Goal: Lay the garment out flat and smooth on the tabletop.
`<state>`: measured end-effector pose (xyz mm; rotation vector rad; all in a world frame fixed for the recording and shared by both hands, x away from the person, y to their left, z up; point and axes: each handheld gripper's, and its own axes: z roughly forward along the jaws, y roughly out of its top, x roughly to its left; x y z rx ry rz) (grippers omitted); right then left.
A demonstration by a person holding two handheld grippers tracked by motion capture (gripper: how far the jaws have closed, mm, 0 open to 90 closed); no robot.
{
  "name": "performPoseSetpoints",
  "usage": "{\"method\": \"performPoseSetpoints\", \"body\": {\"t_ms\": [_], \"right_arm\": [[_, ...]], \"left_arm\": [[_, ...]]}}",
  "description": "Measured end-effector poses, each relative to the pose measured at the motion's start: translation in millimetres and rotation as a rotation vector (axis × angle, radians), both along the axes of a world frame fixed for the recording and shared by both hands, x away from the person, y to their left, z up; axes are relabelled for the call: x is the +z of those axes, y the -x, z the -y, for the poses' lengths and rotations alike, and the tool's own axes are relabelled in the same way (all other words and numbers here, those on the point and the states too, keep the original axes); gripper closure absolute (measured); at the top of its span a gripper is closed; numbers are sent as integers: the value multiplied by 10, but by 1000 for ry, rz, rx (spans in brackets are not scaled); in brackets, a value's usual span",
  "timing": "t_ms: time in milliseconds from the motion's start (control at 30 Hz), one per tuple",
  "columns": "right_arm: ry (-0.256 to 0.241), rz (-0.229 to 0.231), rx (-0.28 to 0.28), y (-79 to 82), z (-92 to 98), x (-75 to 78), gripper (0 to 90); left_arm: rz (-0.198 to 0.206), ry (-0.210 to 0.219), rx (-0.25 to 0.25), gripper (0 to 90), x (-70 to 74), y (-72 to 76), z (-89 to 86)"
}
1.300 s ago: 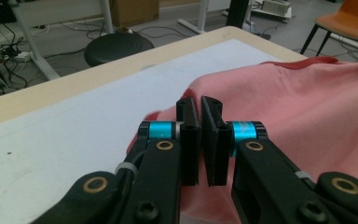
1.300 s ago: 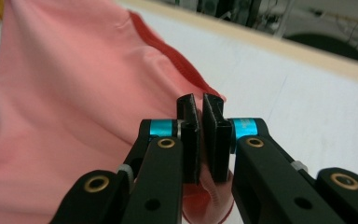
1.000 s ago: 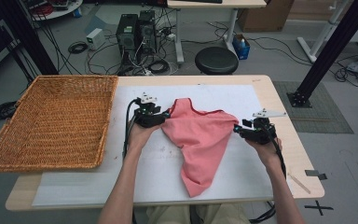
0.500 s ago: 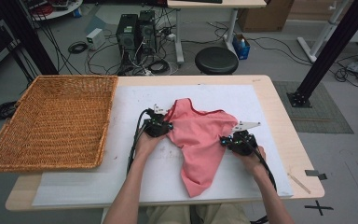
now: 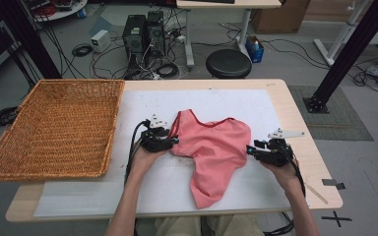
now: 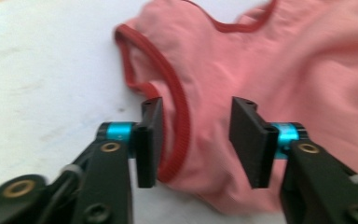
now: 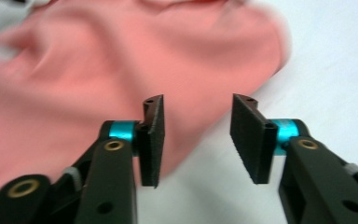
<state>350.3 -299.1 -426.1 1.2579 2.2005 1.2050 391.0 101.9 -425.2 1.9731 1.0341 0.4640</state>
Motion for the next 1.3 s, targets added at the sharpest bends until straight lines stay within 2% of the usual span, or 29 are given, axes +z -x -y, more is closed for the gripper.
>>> {"method": "performPoseSetpoints", "body": {"t_ms": [67,100,200,267,300,333,367,400,467,533,633,700,733,800,900,1000,1067,1133,1167,1233,1300], "right_arm": [[23,9,-44,-118,-51,6,537],[41,7,-52,-173,-85,-12,537],[106,-34,-28,-288,-229,-114,560],[150,-61,25,-310,-325,-198,687],[161,-39,28,-280,-360,-219,766],[152,-34,54,-253,-368,-223,837],[151,-29,62,-230,-370,-225,858],[147,-35,71,-209,-357,-220,864],[125,-53,92,-149,-314,-205,873],[102,-64,123,-46,-255,-194,874],[79,-94,181,137,-188,-202,872],[72,-106,207,219,-155,-201,814],[65,-111,206,232,-137,-195,752],[33,-108,182,219,-95,-156,652],[-1,-60,107,139,-40,-76,589],[-4,-19,6,20,-18,-19,564],[8,1,-55,-72,-28,1,550],[13,30,-85,-143,-68,5,550],[39,30,-83,-185,-101,-14,550],[83,-20,-42,-269,-175,-88,579],[126,-61,12,-299,-256,-179,722]], "left_arm": [[-10,13,2,526,-38,-42,36],[-19,3,-3,514,-67,-61,63],[-64,-22,-12,512,-177,-104,150],[-87,-32,-26,518,-229,-124,180],[-81,-29,-27,534,-238,-119,181],[-76,-27,-27,554,-240,-111,171],[-82,-8,-43,604,-234,-104,149],[-95,0,-59,707,-226,-98,126],[-110,-9,-81,808,-203,-56,83],[-134,-20,-118,831,-174,17,33],[-154,-6,-160,837,-156,147,-19],[-157,-4,-174,835,-152,199,-34],[-153,-3,-170,821,-140,207,-44],[-127,12,-141,733,-103,205,-67],[-80,59,-76,610,-25,165,-110],[-39,88,-42,555,38,123,-110],[-31,83,-36,536,43,93,-80],[-38,67,-44,527,2,59,-31],[-49,46,-44,518,-31,40,0],[-73,6,-47,518,-110,3,63],[-102,-15,-59,551,-176,-21,108]]}}
